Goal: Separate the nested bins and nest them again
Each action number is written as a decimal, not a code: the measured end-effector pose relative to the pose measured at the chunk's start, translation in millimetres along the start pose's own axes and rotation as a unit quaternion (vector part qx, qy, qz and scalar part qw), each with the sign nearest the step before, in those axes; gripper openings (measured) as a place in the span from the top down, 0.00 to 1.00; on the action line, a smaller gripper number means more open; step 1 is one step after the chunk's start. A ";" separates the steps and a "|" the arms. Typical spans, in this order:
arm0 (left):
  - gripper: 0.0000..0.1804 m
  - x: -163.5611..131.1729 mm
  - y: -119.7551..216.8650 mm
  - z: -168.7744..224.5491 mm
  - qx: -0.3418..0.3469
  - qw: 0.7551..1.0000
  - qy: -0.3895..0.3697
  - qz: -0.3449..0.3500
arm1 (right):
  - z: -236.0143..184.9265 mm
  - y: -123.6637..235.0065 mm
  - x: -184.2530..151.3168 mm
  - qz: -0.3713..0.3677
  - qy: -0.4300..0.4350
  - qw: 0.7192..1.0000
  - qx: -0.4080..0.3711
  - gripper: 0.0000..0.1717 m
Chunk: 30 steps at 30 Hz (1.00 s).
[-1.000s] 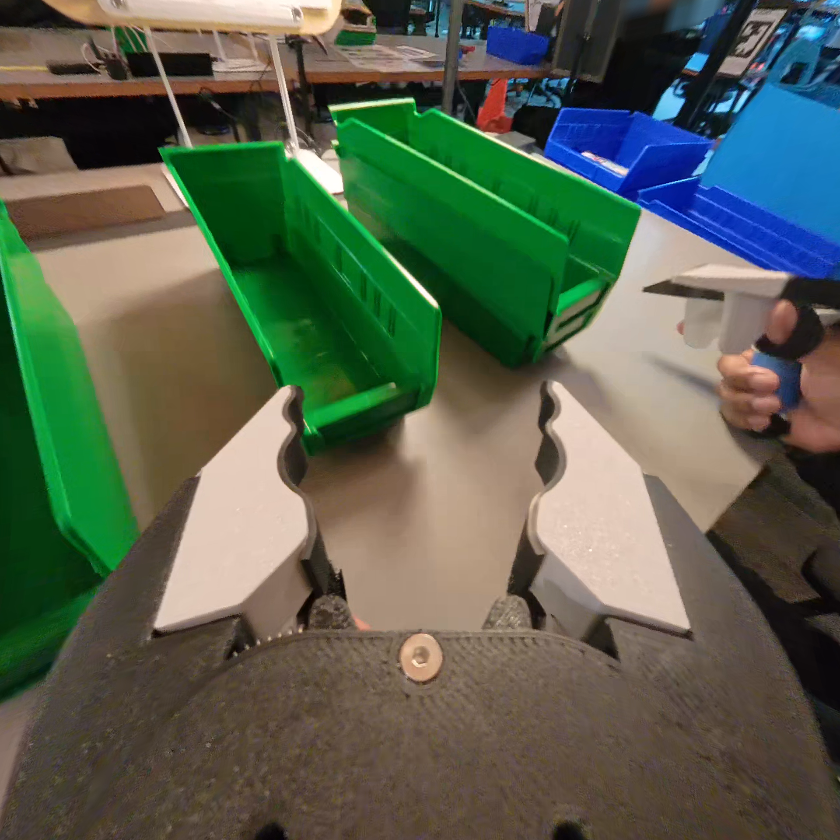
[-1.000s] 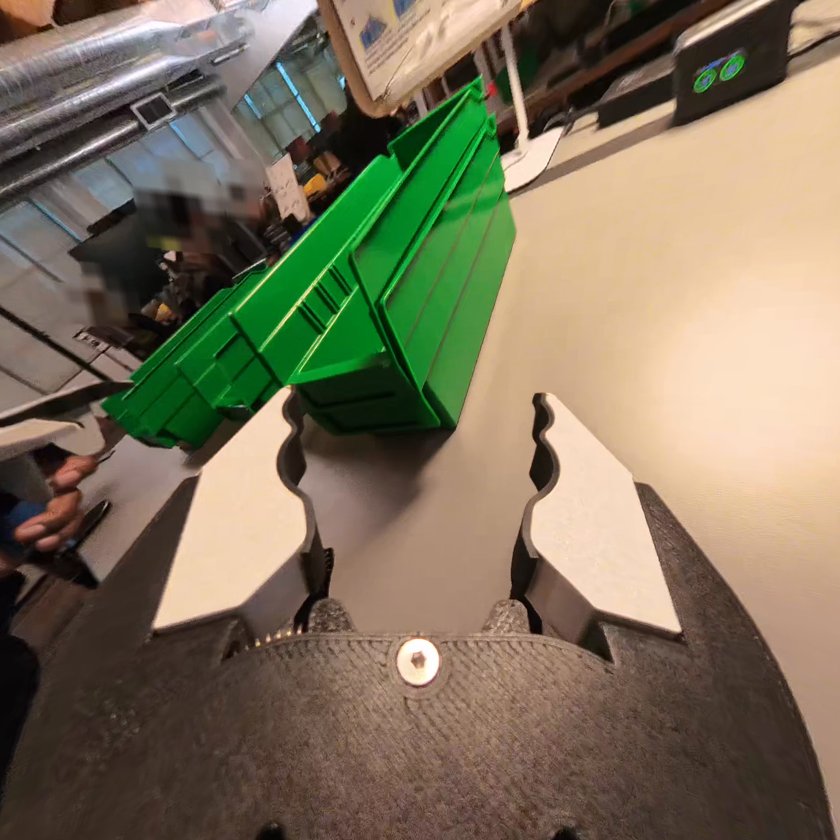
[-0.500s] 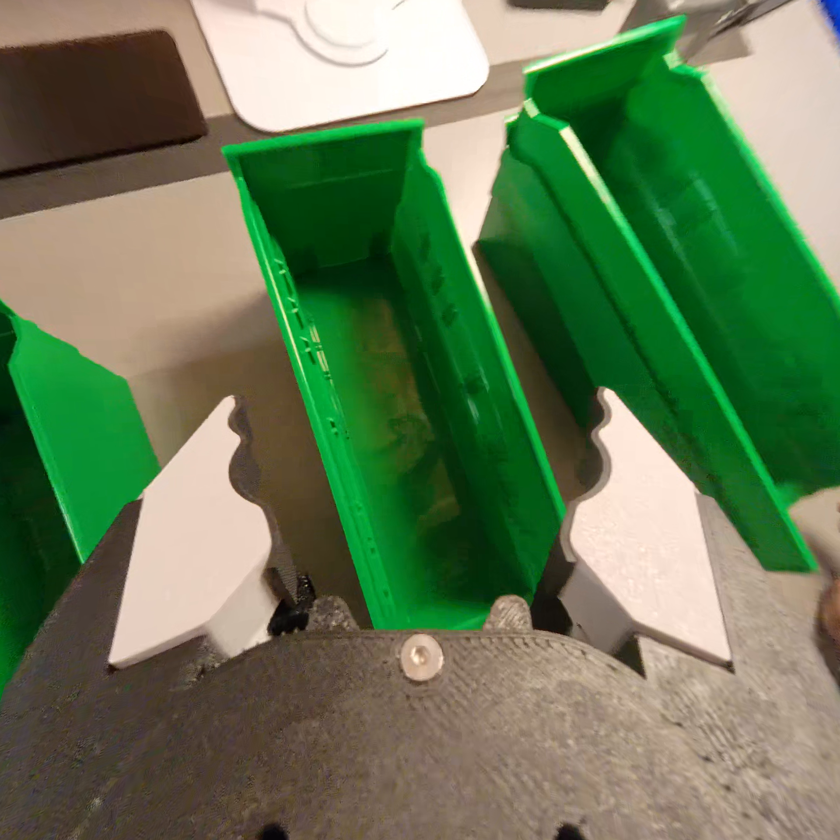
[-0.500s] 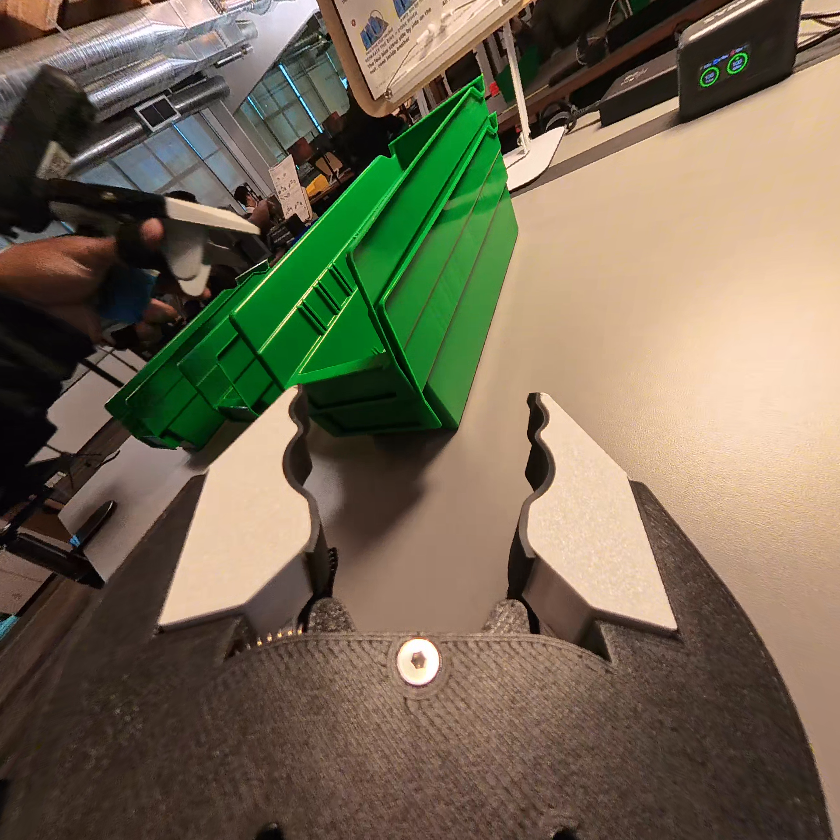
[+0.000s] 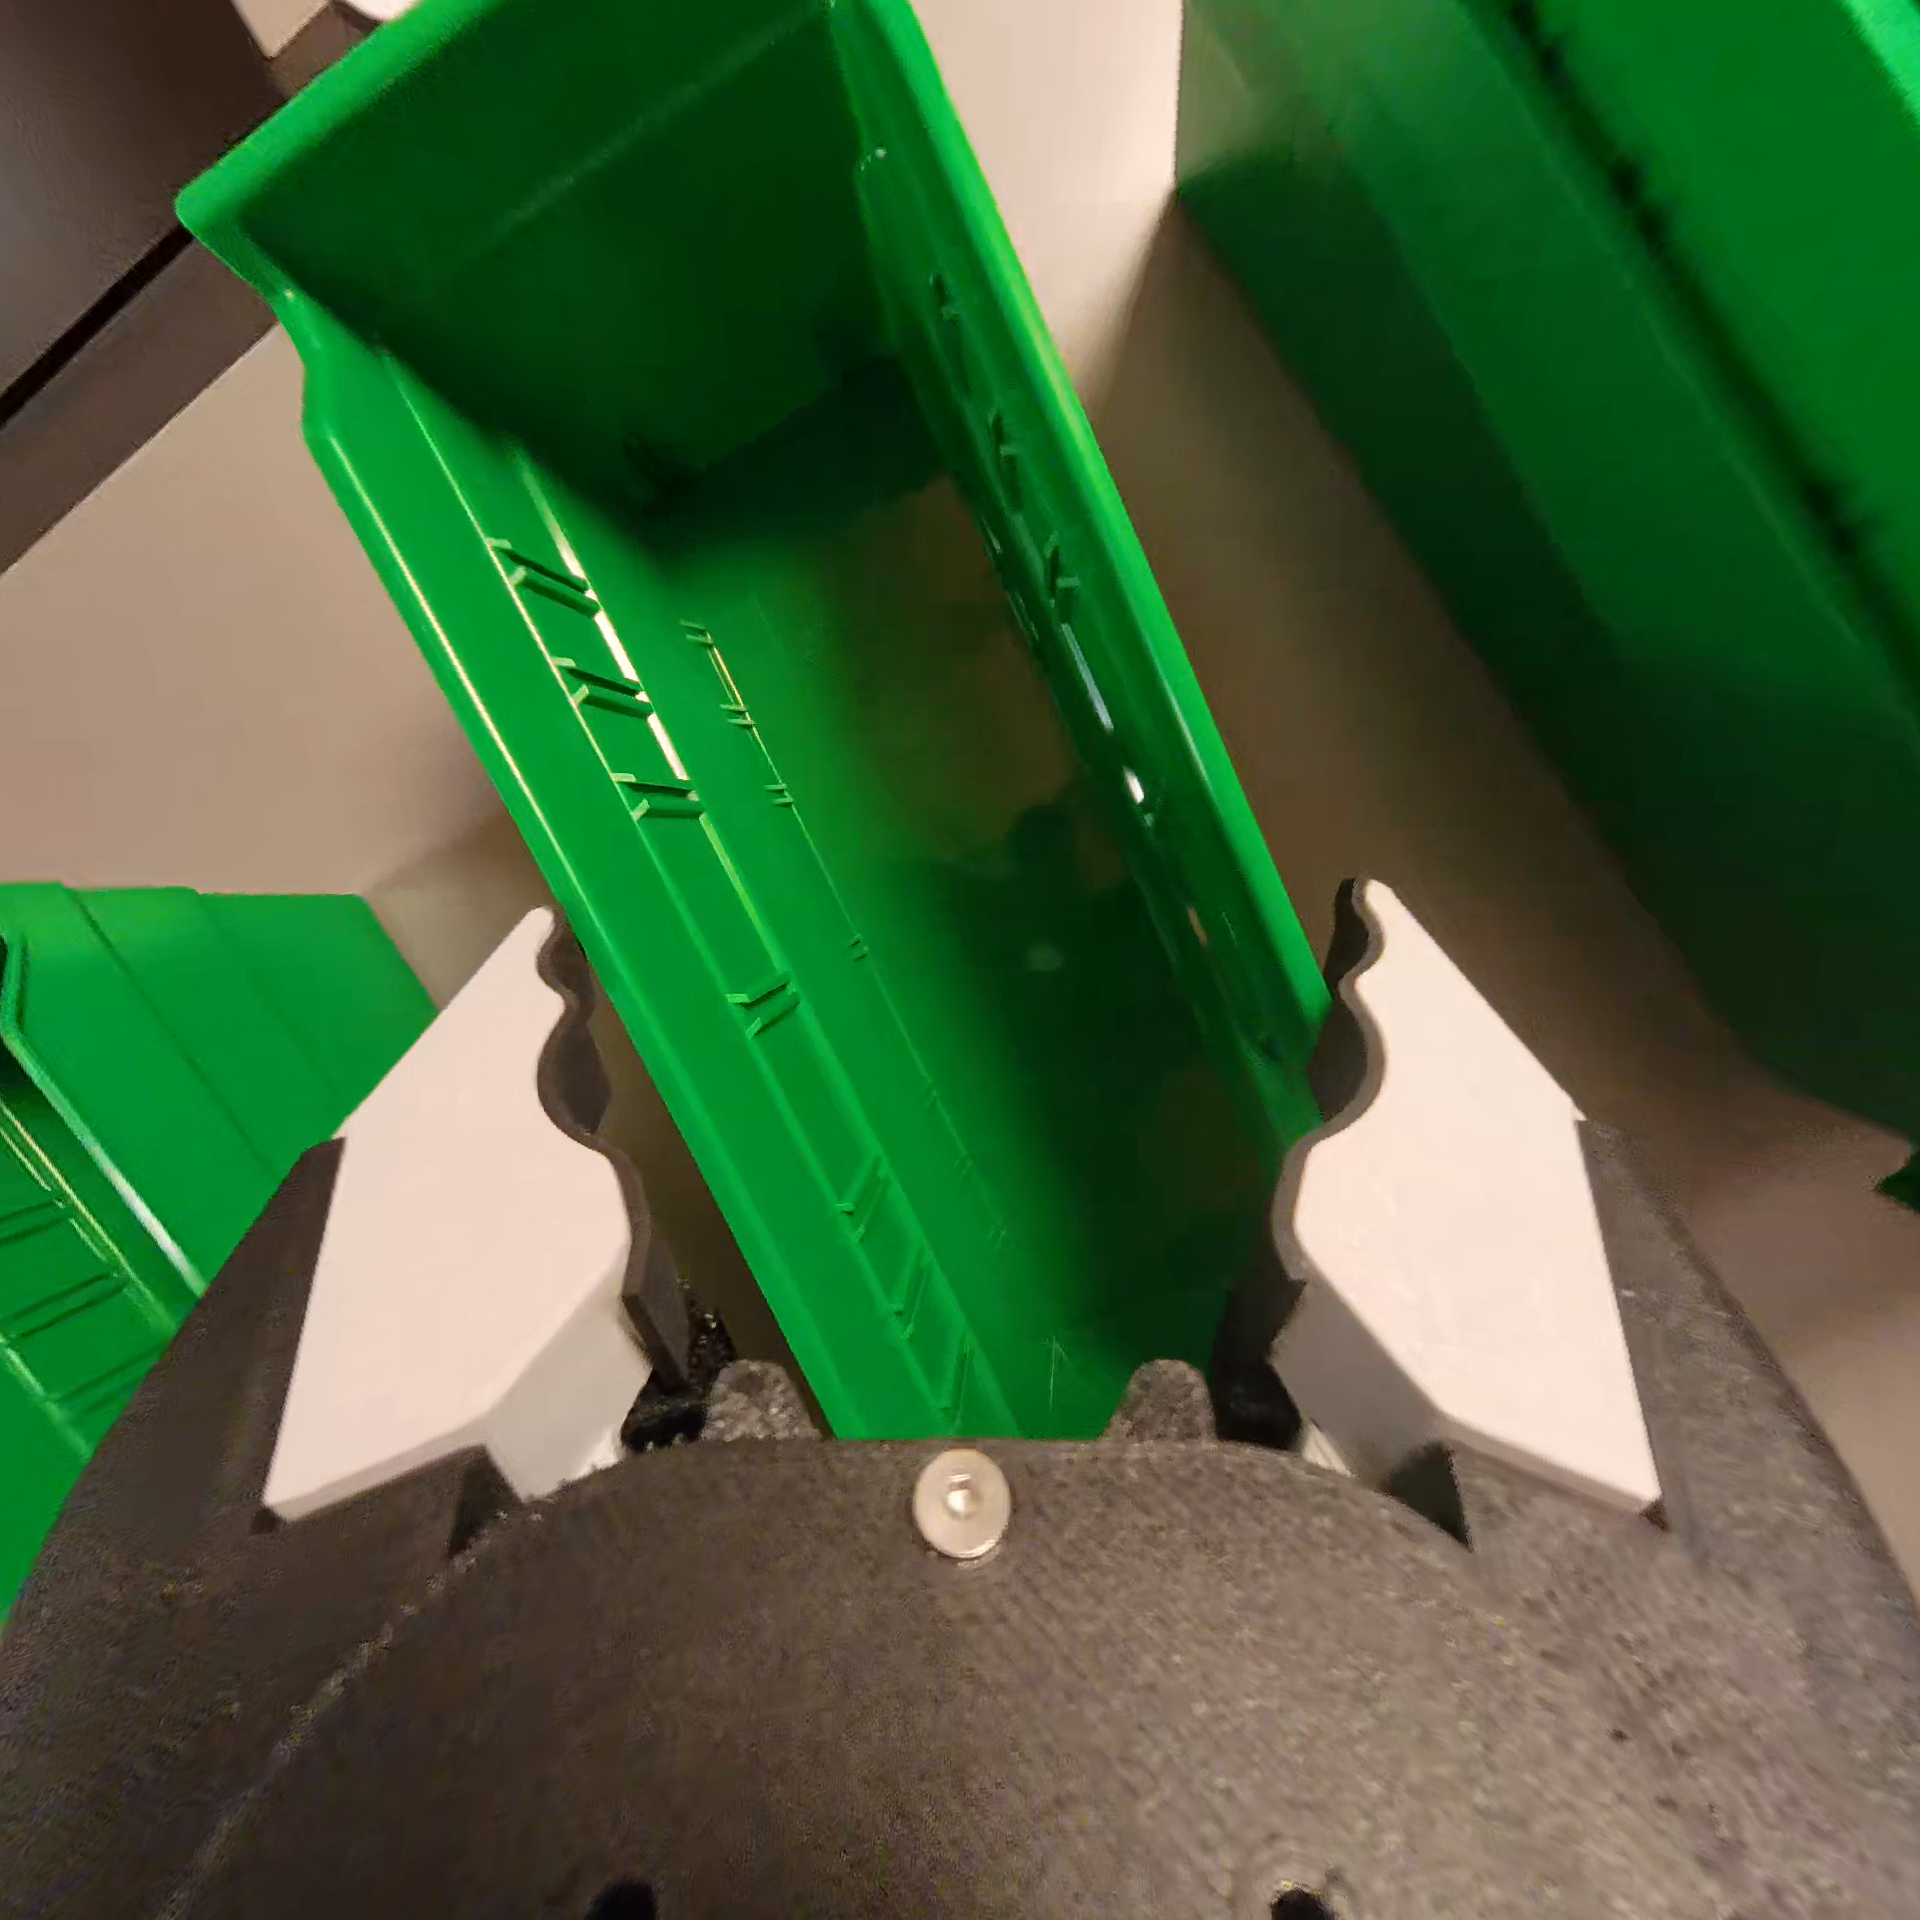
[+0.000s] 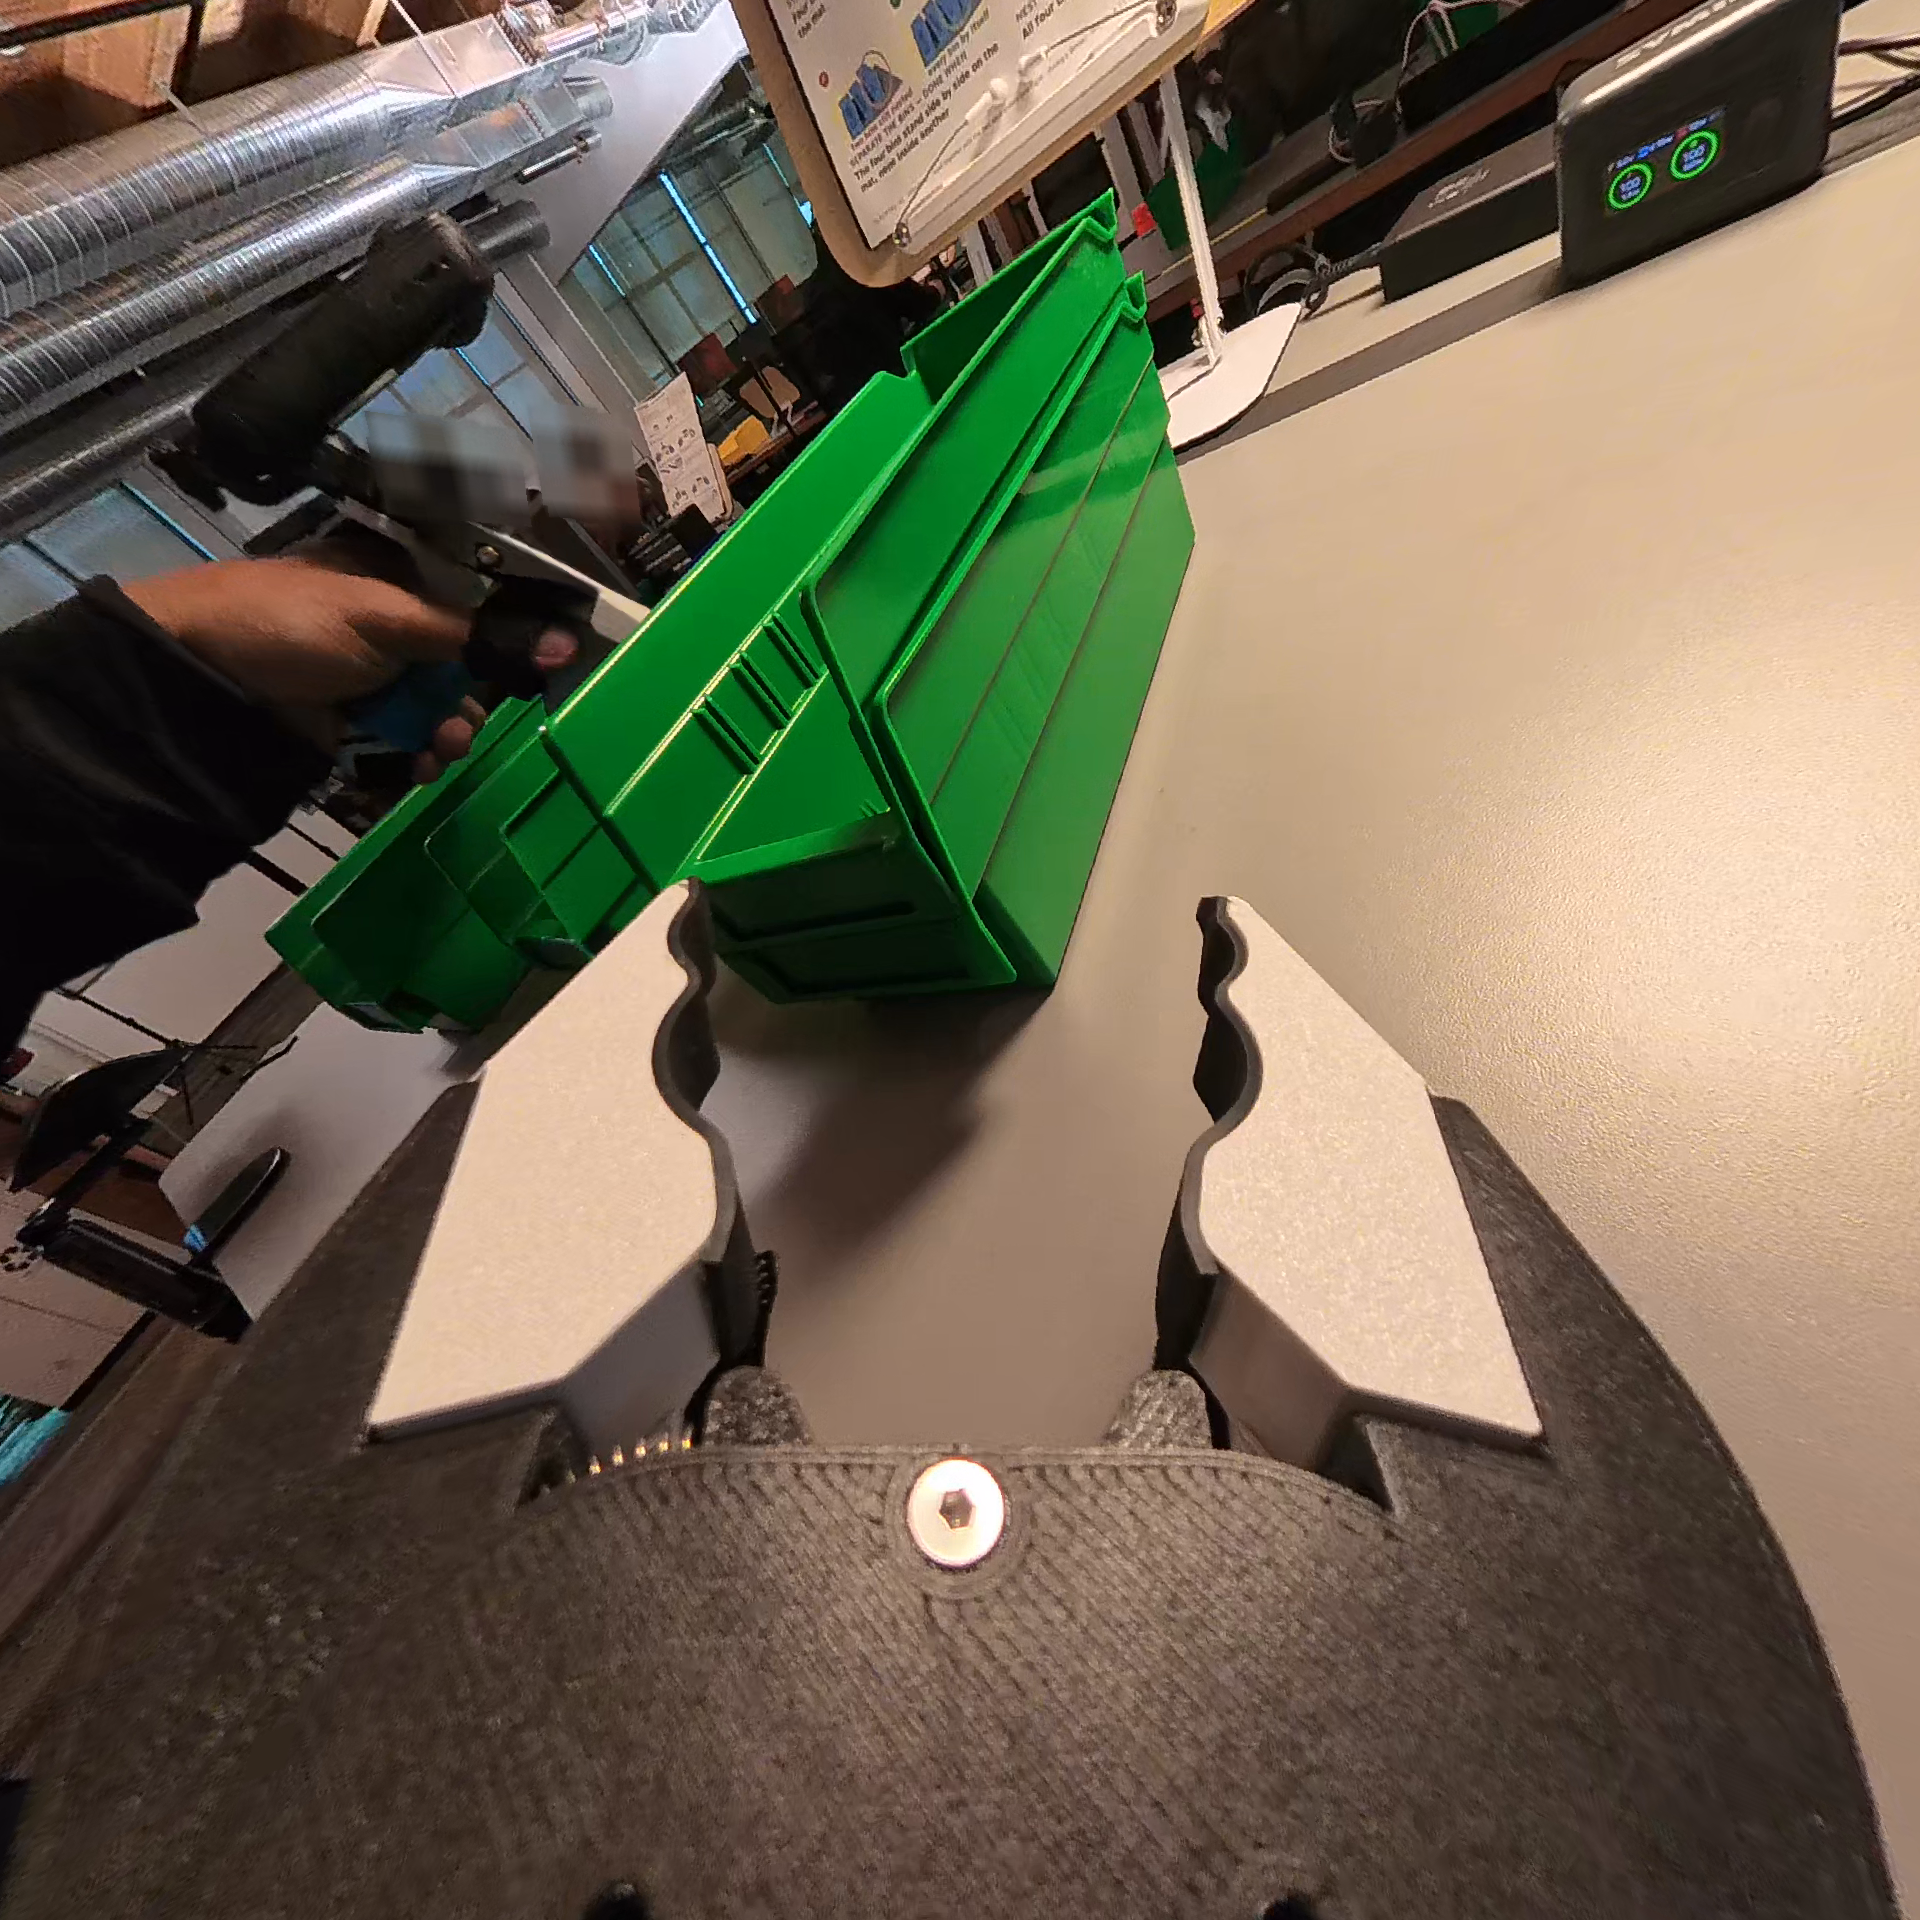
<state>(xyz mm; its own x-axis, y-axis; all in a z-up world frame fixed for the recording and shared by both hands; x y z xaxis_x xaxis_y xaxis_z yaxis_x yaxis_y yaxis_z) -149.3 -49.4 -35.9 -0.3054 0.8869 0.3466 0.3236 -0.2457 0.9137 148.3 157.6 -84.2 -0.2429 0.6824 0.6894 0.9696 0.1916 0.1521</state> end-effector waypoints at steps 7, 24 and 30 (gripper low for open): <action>0.24 -7.5 5.1 -5.1 -0.013 0.998 -0.034 -0.043 | -0.3 0.5 0.2 0.002 0.001 1.000 0.002 0.45; 0.42 -7.7 26.9 -8.7 -0.006 1.000 -0.027 -0.004 | -1.0 2.3 0.9 0.008 0.001 1.000 0.007 0.46; 0.42 17.9 84.7 -17.4 -0.027 0.997 0.024 0.073 | -0.8 1.9 0.6 0.007 0.000 1.000 0.007 0.46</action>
<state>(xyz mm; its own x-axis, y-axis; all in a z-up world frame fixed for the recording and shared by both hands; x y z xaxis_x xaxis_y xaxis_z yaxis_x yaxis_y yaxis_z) -142.9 -61.1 51.4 -0.3011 0.8214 0.4844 0.3200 -0.3915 0.8628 150.1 157.9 -82.9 -0.2298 0.6845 0.6918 0.9723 0.1924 0.1326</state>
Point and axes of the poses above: each gripper's, where its closed fingertips meet, y back along the fingers, x out of its top, z = x × y across the jaws, the point moved 8 cm from there along y, back along the fingers, and after that the axes turned 14 degrees about -y, right-handed, at the moved point
